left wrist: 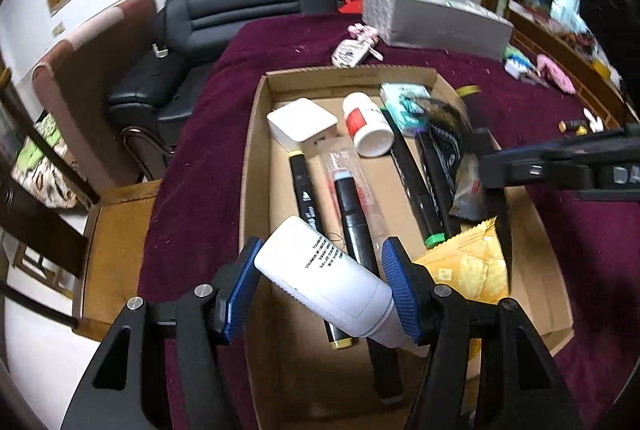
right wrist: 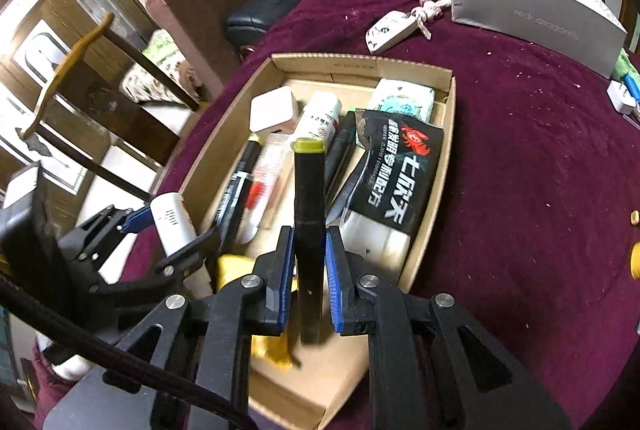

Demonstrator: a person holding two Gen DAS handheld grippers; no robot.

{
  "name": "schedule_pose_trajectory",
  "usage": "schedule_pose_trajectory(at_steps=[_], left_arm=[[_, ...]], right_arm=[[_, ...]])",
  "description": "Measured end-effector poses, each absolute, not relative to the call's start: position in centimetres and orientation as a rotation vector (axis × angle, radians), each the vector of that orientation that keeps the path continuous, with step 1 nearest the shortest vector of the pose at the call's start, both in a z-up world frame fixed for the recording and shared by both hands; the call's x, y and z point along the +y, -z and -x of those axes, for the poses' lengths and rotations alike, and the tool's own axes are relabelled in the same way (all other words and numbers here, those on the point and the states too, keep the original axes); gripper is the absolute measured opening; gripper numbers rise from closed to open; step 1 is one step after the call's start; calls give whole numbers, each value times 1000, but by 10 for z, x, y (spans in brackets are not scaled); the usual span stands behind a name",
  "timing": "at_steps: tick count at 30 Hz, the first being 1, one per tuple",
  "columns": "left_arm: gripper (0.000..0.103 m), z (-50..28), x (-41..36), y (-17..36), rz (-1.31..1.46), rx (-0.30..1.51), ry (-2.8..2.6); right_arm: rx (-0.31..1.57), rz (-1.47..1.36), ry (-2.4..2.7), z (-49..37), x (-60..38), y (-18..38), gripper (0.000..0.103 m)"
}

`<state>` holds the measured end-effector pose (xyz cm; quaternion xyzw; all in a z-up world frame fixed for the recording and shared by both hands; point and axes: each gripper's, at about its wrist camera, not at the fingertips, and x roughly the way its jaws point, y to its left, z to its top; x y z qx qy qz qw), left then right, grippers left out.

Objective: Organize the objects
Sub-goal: 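Carry marker and white bottle to the cardboard tray and release both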

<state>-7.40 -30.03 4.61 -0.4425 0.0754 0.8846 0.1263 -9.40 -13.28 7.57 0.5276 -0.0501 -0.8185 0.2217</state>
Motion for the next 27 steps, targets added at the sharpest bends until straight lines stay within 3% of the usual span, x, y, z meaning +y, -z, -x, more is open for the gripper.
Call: schedule_pose_trajectory(at_steps=[17, 27], left_arm=[[55, 77, -287, -46, 1242, 480, -2507], [55, 79, -302, -59, 1242, 313, -2500]], right_arm=[[-115, -1541, 2229, 124, -160, -49, 13], [-224, -1526, 2209, 119, -151, -54, 21]])
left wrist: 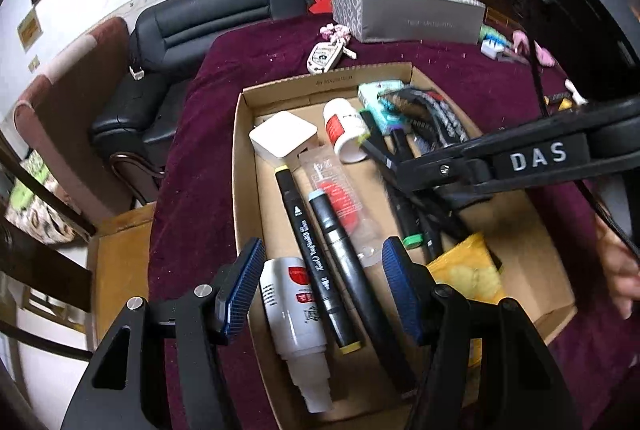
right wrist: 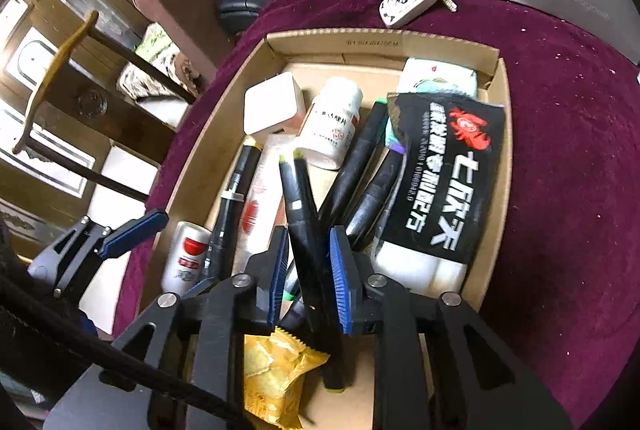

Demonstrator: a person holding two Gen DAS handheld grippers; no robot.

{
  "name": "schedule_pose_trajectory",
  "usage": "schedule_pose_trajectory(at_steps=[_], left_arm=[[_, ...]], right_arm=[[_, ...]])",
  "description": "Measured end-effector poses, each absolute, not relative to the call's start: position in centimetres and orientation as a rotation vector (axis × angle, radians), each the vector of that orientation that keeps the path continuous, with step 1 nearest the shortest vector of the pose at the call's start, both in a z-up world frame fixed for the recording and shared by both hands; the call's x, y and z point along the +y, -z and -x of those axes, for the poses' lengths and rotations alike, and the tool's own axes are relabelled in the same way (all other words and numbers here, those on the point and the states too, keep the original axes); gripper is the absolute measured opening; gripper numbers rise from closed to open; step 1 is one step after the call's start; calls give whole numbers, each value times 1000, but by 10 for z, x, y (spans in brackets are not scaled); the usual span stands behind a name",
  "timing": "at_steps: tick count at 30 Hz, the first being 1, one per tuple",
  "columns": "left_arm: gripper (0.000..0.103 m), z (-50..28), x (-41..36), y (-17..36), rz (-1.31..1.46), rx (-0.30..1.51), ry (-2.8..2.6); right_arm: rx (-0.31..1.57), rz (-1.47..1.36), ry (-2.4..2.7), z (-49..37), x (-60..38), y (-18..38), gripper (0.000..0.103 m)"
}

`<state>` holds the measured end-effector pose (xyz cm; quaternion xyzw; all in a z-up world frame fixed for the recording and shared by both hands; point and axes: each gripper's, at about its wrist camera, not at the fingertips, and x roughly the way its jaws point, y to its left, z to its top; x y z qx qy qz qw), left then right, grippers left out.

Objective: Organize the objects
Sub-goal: 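Carry marker and white bottle to the cardboard tray and release both, then move both tools back over the remaining clutter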

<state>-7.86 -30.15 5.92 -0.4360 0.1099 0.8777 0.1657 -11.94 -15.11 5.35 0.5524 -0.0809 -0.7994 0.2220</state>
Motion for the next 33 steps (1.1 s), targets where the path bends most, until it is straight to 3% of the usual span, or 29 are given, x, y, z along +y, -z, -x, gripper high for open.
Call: schedule_pose_trajectory(at_steps=[3, 11, 13, 22, 33], left_arm=[[55, 76, -307, -66, 1241, 225, -2515], [60, 51, -314, -89, 1217, 51, -2652], [61, 42, -313, -96, 1192, 29, -2702], [62, 0, -275, -125, 1089, 37, -2822], [62, -43, -199, -143, 992, 188, -2850]], right_arm=[[-240, -1493, 2249, 114, -141, -64, 31], [-220, -1427, 2319, 88, -121, -85, 31], [-194, -1404, 2346, 77, -119, -89, 37], [-121, -1321, 2469, 28, -97, -99, 47], [-72, -1262, 2577, -22, -49, -105, 49]])
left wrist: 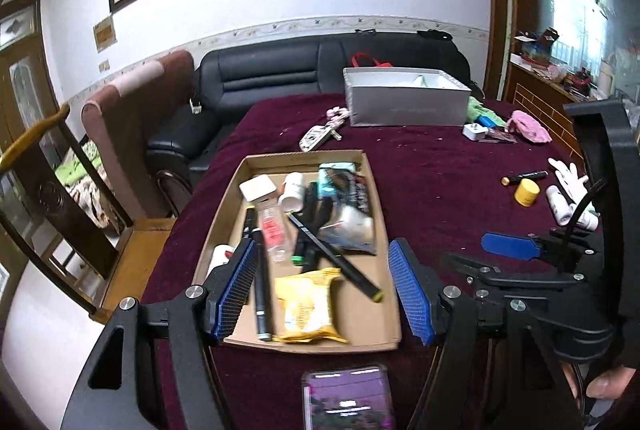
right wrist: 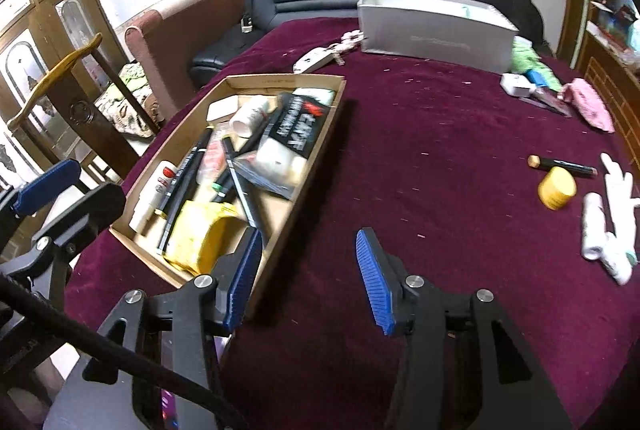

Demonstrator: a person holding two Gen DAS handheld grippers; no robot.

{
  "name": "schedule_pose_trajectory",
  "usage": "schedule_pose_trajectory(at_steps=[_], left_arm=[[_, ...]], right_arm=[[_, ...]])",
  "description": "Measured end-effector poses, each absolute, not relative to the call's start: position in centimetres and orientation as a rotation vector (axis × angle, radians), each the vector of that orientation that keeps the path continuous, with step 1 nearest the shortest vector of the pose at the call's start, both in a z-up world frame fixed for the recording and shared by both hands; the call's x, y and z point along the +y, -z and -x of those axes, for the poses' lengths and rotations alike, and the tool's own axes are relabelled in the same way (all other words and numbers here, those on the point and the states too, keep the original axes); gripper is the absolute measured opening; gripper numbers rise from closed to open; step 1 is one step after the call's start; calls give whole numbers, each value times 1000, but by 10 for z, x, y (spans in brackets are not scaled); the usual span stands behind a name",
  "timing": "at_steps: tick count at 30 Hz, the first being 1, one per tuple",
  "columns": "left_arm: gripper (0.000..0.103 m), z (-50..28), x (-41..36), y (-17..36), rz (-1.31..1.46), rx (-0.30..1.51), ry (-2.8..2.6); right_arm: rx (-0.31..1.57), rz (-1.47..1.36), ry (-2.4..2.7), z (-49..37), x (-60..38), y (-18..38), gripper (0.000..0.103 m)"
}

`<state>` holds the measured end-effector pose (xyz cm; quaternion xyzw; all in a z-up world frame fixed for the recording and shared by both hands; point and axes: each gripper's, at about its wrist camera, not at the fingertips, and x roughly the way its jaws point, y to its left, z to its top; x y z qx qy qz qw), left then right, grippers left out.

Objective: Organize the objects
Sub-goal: 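Move both tools back over the remaining clutter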

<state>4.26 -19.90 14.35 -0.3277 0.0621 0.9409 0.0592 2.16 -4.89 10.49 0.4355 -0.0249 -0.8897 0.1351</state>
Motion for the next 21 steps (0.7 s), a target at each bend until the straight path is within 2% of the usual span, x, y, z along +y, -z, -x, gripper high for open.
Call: schedule_pose_trajectory(at_steps=[9, 21], left_arm=[[62, -56, -146, -146, 984, 240, -2823], [62, -51, -65, -122, 1044, 366, -2688]], right_arm=[[-40, -1218, 2675, -50, -3, -110, 57], [-299, -1331, 2794, -53, 125, -97, 56]])
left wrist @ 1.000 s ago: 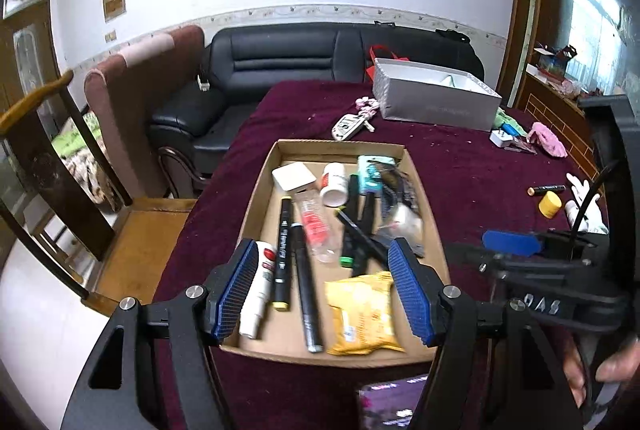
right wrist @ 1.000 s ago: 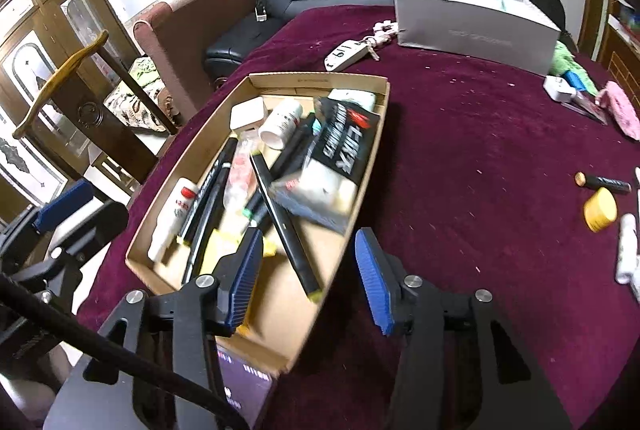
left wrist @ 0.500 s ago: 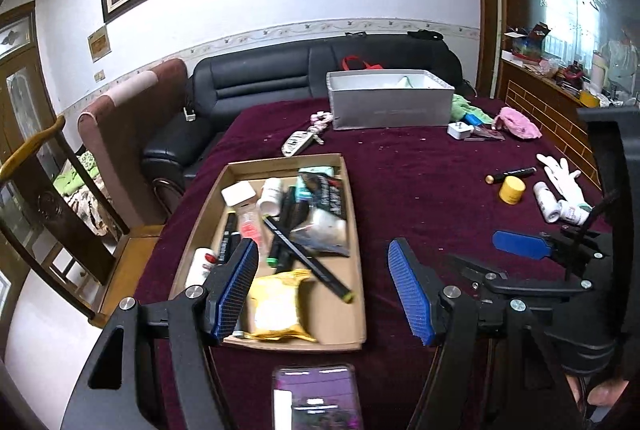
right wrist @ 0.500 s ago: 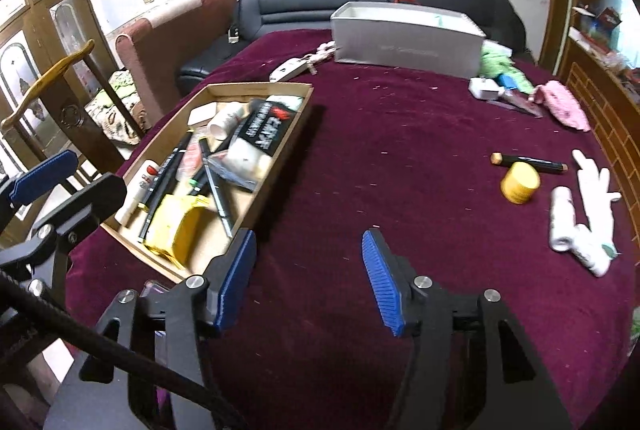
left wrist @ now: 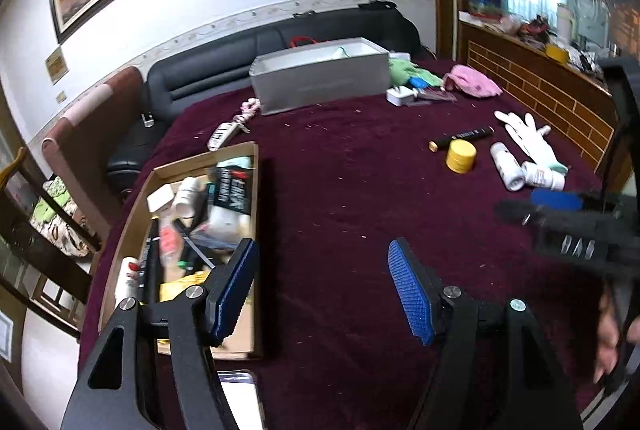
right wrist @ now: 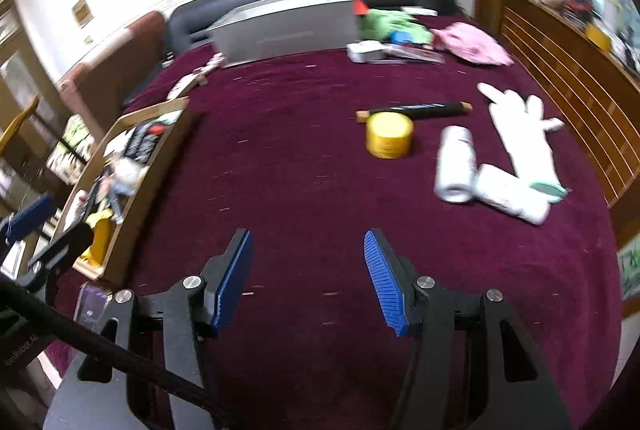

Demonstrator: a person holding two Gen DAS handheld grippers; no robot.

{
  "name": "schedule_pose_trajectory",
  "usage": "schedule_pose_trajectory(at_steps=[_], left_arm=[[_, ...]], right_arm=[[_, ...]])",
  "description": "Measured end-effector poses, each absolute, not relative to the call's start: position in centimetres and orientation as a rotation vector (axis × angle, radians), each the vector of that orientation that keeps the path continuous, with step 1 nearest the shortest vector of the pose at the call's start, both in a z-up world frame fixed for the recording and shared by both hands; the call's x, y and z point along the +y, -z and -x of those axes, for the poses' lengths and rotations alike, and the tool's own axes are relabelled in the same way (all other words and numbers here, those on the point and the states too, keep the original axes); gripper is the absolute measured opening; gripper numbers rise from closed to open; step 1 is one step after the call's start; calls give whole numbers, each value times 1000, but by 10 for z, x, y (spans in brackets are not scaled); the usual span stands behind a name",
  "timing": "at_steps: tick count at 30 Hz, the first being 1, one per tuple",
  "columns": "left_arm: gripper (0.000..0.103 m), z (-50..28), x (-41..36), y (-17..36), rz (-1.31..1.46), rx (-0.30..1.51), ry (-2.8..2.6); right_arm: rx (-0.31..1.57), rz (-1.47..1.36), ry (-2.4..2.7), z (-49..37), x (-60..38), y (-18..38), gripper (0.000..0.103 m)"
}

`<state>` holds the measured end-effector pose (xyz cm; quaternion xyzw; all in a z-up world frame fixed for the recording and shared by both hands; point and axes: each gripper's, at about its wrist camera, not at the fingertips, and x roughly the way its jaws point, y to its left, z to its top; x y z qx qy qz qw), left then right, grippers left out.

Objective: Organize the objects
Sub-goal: 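Move both tools back over the remaining clutter, then grasp the yellow round jar with the right tool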

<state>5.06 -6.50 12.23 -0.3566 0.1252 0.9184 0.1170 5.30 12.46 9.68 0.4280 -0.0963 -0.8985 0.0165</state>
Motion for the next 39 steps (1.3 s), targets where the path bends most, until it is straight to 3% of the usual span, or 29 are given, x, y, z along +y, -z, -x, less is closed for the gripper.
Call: schedule_pose_trajectory(at_steps=[6, 11, 17, 32, 33, 34, 39], left_arm=[[62, -39, -45, -94, 1159, 344, -2589], [62, -32, -26, -63, 1261, 334, -2509], [61, -28, -11, -43, 1317, 328, -2443], [61, -20, -14, -26, 1393, 258, -2389], [61, -21, -15, -26, 1391, 253, -2387], [61, -21, -16, -27, 1390, 246, -2384], [61, -16, -23, -32, 1382, 191, -2377]], right_arm=[[-435, -1350, 2853, -43, 184, -97, 56], [-669, -1313, 2835, -28, 237, -97, 56], [-756, -1352, 2764, 4, 259, -86, 56], [-470, -1541, 2745, 94, 194, -45, 56], [-438, -1555, 2752, 96, 191, -43, 52], [-411, -1576, 2759, 96, 189, -41, 40], [-408, -1596, 2720, 83, 188, -44, 38]])
